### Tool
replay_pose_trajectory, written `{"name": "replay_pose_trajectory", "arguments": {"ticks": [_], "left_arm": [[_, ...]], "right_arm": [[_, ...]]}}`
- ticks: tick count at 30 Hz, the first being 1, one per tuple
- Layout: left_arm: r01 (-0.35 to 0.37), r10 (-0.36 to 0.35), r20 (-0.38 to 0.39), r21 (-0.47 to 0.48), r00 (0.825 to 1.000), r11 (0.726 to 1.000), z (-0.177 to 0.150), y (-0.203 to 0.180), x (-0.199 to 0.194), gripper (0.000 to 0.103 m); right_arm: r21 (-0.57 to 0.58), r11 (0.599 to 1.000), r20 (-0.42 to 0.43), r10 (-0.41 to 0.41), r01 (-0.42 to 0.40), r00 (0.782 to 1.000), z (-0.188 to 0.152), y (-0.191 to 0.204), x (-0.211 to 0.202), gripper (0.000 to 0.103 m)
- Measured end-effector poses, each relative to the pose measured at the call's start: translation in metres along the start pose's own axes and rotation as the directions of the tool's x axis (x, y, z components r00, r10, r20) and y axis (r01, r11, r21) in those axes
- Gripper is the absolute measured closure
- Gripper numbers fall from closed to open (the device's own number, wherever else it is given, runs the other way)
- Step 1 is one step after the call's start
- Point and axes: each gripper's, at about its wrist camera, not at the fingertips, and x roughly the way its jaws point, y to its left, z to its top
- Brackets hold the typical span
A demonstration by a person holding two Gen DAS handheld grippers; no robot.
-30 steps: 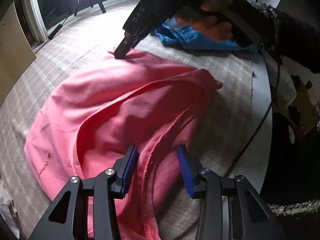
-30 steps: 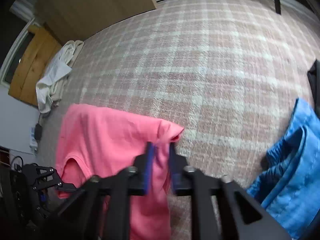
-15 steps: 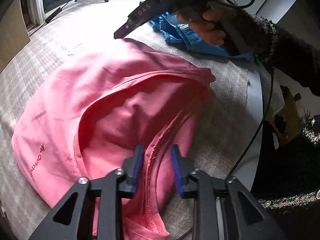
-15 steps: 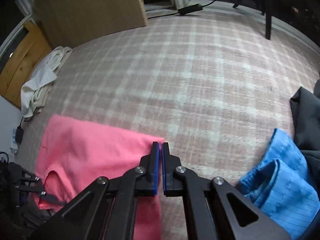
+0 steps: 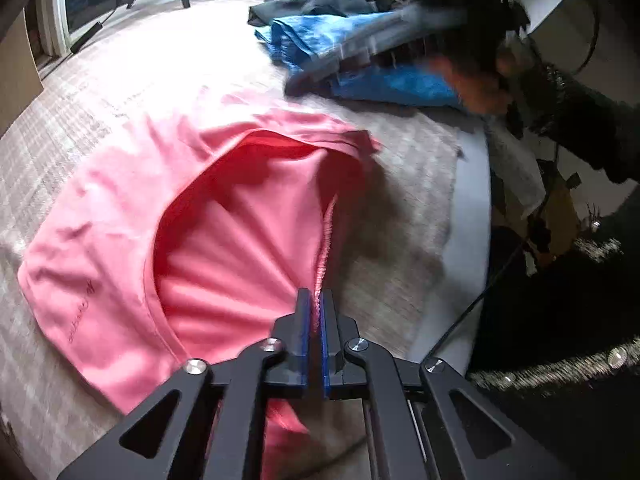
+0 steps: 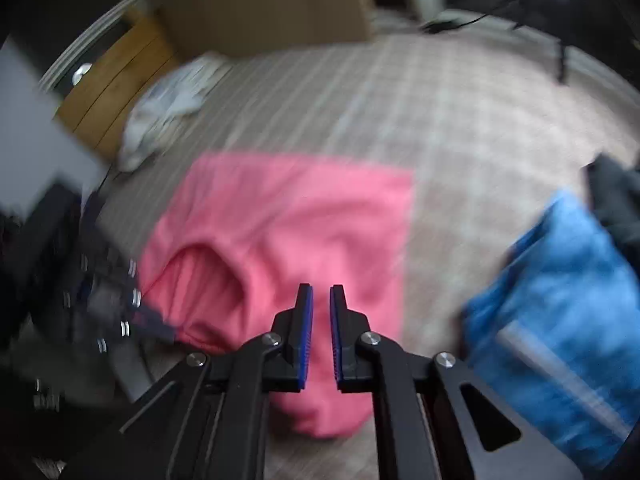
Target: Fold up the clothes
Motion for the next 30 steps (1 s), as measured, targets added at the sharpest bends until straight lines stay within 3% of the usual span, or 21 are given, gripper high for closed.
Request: {"name": "replay_pose_trajectory", "arguments": {"ticks": [1,3,6,8,10,12,15,17,19,21,23,26,30], "left_arm": [[0.013,-0.013,-0.017,0.000,1.000,1.000,-0.002,-0.003,0.000,0.091],[-0.066,0.066,-0.042,0.011,0.997,0.998,-0.007,-0.008,-0.003,0.077],[-0.138,0.139,0.023,-0.052,0.990,0.989,-0.016,0.000,-0.029,0.073],[-0.189,0.205,0.085,-0.167,0.975,0.968,-0.023,0.024,-0.052,0.068],[-0.225,0.264,0.109,-0.279,0.959,0.934,-0.032,0.054,-0.066,0.067],[-0.234,0.305,0.133,-0.385,0.943,0.893,-0.040,0.083,-0.076,0.067],[-0.287,0.379,0.132,-0.445,0.916,0.848,-0.039,0.107,-0.080,0.070],[-0.301,0.387,0.131,-0.423,0.913,0.855,-0.033,0.100,-0.080,0.070],[-0.266,0.336,0.160,-0.345,0.928,0.900,-0.026,0.073,-0.074,0.067],[-0.230,0.275,0.166,-0.247,0.947,0.941,-0.016,0.043,-0.063,0.067],[-0.182,0.205,0.155,-0.151,0.966,0.972,-0.004,0.014,-0.043,0.066],[-0.137,0.142,0.116,-0.048,0.983,0.989,0.015,-0.014,-0.012,0.066],[-0.155,0.154,0.064,0.015,0.986,0.988,0.029,-0.025,0.019,0.069]], "right_arm": [[-0.036,0.999,-0.043,-0.027,0.026,0.999,-0.013,0.006,0.007,0.094],[-0.151,0.980,-0.096,-0.147,0.131,0.985,-0.038,0.016,0.014,0.094],[-0.175,0.962,-0.028,-0.219,0.211,0.975,-0.041,0.026,-0.007,0.094],[-0.138,0.974,0.034,-0.177,0.180,0.984,-0.040,0.030,-0.028,0.093],[-0.124,0.989,0.053,-0.079,0.085,0.995,-0.041,0.037,-0.038,0.092],[-0.142,0.990,-0.004,-0.019,0.018,1.000,-0.043,0.046,-0.020,0.086],[-0.184,0.983,-0.123,-0.032,0.009,0.992,-0.055,0.053,-0.001,0.086],[-0.198,0.980,-0.157,0.000,-0.032,0.988,-0.061,0.057,-0.005,0.086],[-0.109,0.992,-0.099,0.053,-0.064,0.994,-0.059,0.043,-0.035,0.085],[-0.067,0.997,-0.045,0.018,-0.022,0.999,-0.066,0.030,-0.058,0.080],[-0.069,0.997,-0.028,-0.040,0.038,0.999,-0.078,0.024,-0.069,0.068],[-0.060,0.996,-0.062,-0.076,0.072,0.995,-0.086,0.014,-0.061,0.066],[0.000,0.996,-0.078,-0.086,0.086,0.993,-0.093,-0.009,-0.044,0.066]]}}
